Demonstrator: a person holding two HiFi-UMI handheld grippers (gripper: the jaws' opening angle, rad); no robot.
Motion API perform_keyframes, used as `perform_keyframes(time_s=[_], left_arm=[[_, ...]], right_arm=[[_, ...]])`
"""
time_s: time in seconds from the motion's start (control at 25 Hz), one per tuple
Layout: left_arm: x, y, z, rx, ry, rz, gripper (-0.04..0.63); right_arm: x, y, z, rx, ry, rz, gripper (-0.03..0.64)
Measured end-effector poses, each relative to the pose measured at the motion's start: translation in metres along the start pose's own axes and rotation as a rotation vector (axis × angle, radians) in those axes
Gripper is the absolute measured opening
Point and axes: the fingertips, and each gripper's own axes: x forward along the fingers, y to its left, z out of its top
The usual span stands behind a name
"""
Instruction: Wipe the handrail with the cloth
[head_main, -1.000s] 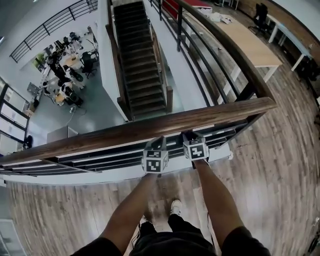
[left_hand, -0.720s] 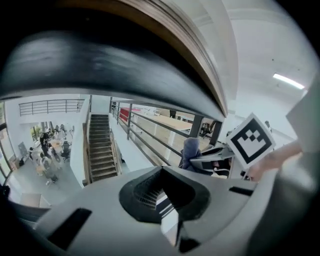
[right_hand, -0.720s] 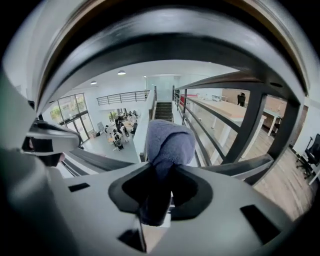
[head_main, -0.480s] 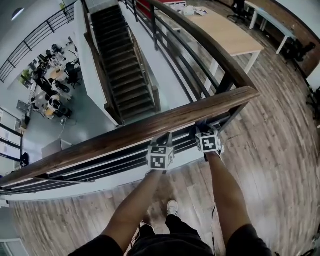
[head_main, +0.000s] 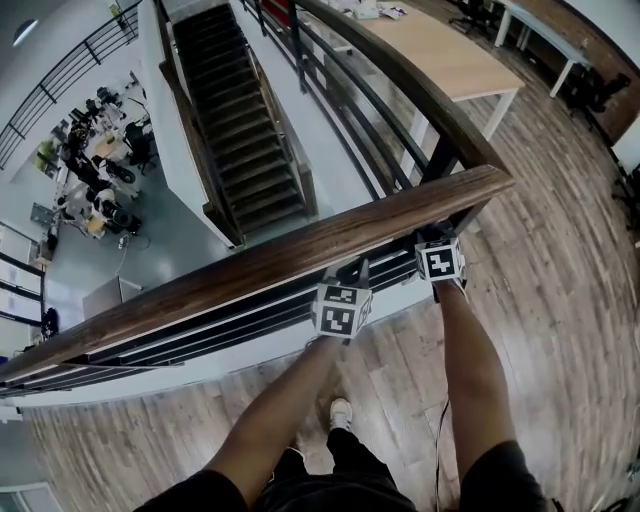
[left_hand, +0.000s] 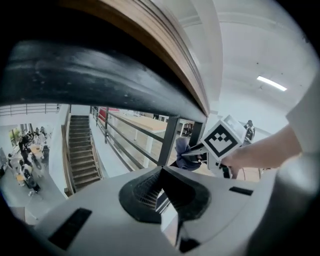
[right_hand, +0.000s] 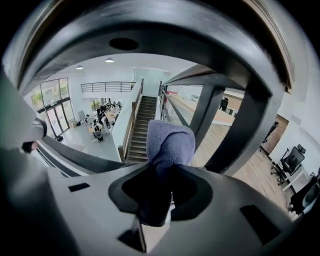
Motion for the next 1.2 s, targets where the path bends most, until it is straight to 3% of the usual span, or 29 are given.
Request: perform_keyframes(time_s=[0.44,0.52,0.64,0.76,0.92,1.2], left_arm=[[0.01,-0.01,-0.019,-0.004,0.008,-0.014,-0.002],[-0.004,-0.01,-0.028,-0.007,0.011,-0.012,-0.002],[-0.025,-0.006,-0.037,-0.025,-0.007,-0.016,-0.002],[-0.046,0.006,-0.043,-0.035,-0.039,0.009,-0.002],[-0.088,0.038,-0.07,-0.07,-0.047,0.064,-0.002],[-0.206,0.146,-0.156,-0.158,-0.087,0.195,-0.002]], right_arm=[[0.009,-0.039,-0.017,0.045,0.007,-0.056,0.095],[0.001,-0.039,-0.013,0.029,-0.019,-0.076,0.095],[-0.02,-0.018,0.007,-0.009,-0.146,-0.064,0.097],[-0.045,0.029,0.026,-0.023,-0.251,0.025,0.097],[-0.073,0.121,0.015,-0.063,-0.302,0.13,0.096],[-0.118,0.357,-0.002,-0.026,-0.394,0.303,0.097]])
